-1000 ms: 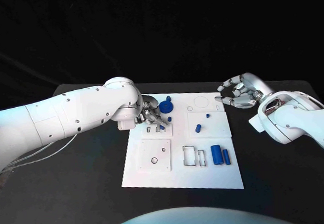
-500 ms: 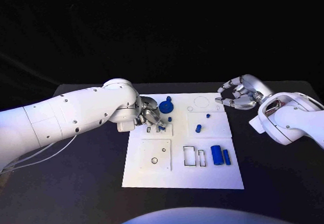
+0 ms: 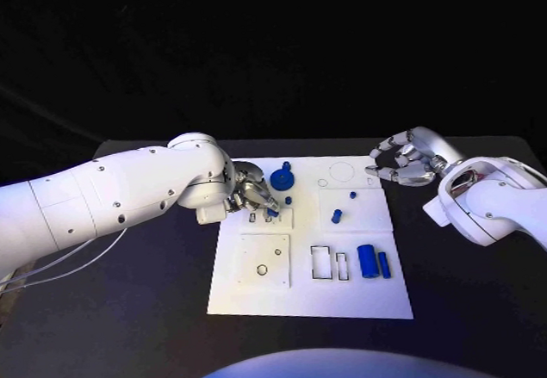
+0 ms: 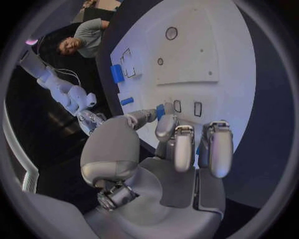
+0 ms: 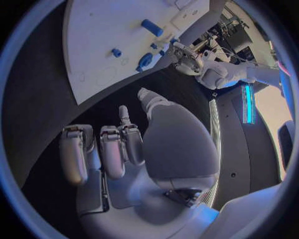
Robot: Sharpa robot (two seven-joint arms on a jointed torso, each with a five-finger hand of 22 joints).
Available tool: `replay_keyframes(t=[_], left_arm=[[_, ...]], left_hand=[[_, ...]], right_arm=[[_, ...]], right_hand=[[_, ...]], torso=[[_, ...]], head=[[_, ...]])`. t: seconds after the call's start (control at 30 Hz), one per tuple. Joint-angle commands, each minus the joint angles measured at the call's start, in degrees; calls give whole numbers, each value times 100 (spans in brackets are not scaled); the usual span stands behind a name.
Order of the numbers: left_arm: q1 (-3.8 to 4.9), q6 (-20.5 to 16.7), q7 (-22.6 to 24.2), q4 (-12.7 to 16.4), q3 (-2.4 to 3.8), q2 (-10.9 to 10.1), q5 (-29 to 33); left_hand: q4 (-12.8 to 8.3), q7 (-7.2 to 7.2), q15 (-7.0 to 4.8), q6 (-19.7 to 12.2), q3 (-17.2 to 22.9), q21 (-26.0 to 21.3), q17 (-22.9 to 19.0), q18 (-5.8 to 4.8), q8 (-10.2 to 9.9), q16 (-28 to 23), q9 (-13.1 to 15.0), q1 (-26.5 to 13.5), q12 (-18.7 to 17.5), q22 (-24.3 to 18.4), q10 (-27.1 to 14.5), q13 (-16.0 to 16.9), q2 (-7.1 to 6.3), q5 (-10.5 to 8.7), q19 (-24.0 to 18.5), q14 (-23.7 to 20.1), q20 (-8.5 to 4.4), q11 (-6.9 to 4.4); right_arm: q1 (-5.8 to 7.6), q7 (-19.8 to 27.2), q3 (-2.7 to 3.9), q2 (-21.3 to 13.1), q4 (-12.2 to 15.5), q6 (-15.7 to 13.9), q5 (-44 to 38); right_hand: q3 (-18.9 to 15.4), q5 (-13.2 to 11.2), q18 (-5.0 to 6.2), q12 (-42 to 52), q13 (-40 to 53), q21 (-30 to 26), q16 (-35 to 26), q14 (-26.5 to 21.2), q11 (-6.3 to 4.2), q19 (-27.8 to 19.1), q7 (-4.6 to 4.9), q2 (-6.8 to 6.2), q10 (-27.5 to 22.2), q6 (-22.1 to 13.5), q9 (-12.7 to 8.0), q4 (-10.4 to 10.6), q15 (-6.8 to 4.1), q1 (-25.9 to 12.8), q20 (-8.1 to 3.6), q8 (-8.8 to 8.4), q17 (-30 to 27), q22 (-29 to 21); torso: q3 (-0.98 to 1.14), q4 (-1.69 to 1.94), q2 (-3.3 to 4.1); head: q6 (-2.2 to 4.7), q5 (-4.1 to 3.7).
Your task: Assemble the parts on the task board
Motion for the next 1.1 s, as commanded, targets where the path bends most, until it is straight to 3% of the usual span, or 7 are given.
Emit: replay_keyframes(t=[0.03, 0.13, 0.37, 0.5, 0.73, 1.1], left_arm=[[-10, -205, 73, 74, -1, -39, 15], [-26, -294, 66, 120, -14, -70, -217], [-59, -424, 53, 214, -52, -105, -755], [-73, -487, 45, 232, -75, -98, -879], [-97, -534, 43, 199, -118, -57, -904], [-106, -339, 26, 168, -137, -15, -899]], left_hand=[[-1113, -29, -4, 59, 1050, -32, 1510, -61, 62, 21, 36, -104, -32, 1196, 64, -7, 19, 275, 295, 585, 1, -10], [-1181, -50, -25, 98, 1063, -21, 1510, -66, 131, 21, 19, -217, -18, 1214, 86, -1, 1, 597, 309, 585, -18, -28], [-1255, -79, -51, 143, 1078, -8, 1510, -70, 259, 21, -4, -359, -3, 1234, 118, -1, -23, 941, 323, 585, -45, -51], [-1281, -91, -64, 158, 1094, 8, 1510, -76, 319, 21, -12, -410, 25, 1252, 145, 18, -23, 1072, 339, 585, -57, -61], [-1291, -95, -71, 170, 1091, 20, 1510, -80, 361, 21, -14, -457, 30, 1267, 155, 17, -35, 1125, 352, 585, -64, -63], [-1303, -120, -93, 210, 1114, 28, 1510, -83, 461, 21, -30, -556, 18, 1278, 166, -4, -49, 1177, 360, 585, -82, -79]], right_arm=[[-6, -12, -1, -9, 0, 103, -22], [-6, -13, -1, -18, -3, 105, -22], [-6, -9, -1, -26, -17, 107, -22], [-7, -2, -1, -27, -20, 102, -22], [-7, 33, -1, -25, -29, 73, -16], [-8, 42, -1, -24, -21, 72, -13]], right_hand=[[41, 19, 28, 17, 871, -13, 23, 596, -6, 369, -26, -41, 20, 6, 10, 10, -25, -49, -38, 31, 1508, 1301], [41, 19, 28, 17, 871, -13, 23, 596, -6, 369, -26, -41, 20, 6, 10, 10, -25, -49, -38, 31, 1508, 1301], [41, 19, 28, 18, 872, -15, 23, 596, -6, 368, -26, -44, 22, 5, 11, 13, -26, -57, -38, 33, 1508, 1300], [41, 19, 28, 18, 872, -15, 23, 596, -6, 368, -26, -44, 22, 5, 11, 13, -26, -57, -38, 33, 1508, 1300], [41, 20, 33, -9, 846, -35, 23, 596, -6, 357, -27, -47, -2, 2, 13, 22, -26, -73, -38, 39, 1508, 1291], [42, 21, 33, -11, 844, -35, 23, 596, -7, 357, -27, -49, -4, 2, 14, 25, -26, -80, -39, 42, 1508, 1291]], torso=[[4, 6, -3], [8, 12, -9], [14, 39, -20], [13, 26, -13], [11, 25, -6], [15, 18, -6]], head=[[-15, 8], [-23, 31], [-56, 30], [-53, 43], [-58, 53], [-92, 43]])
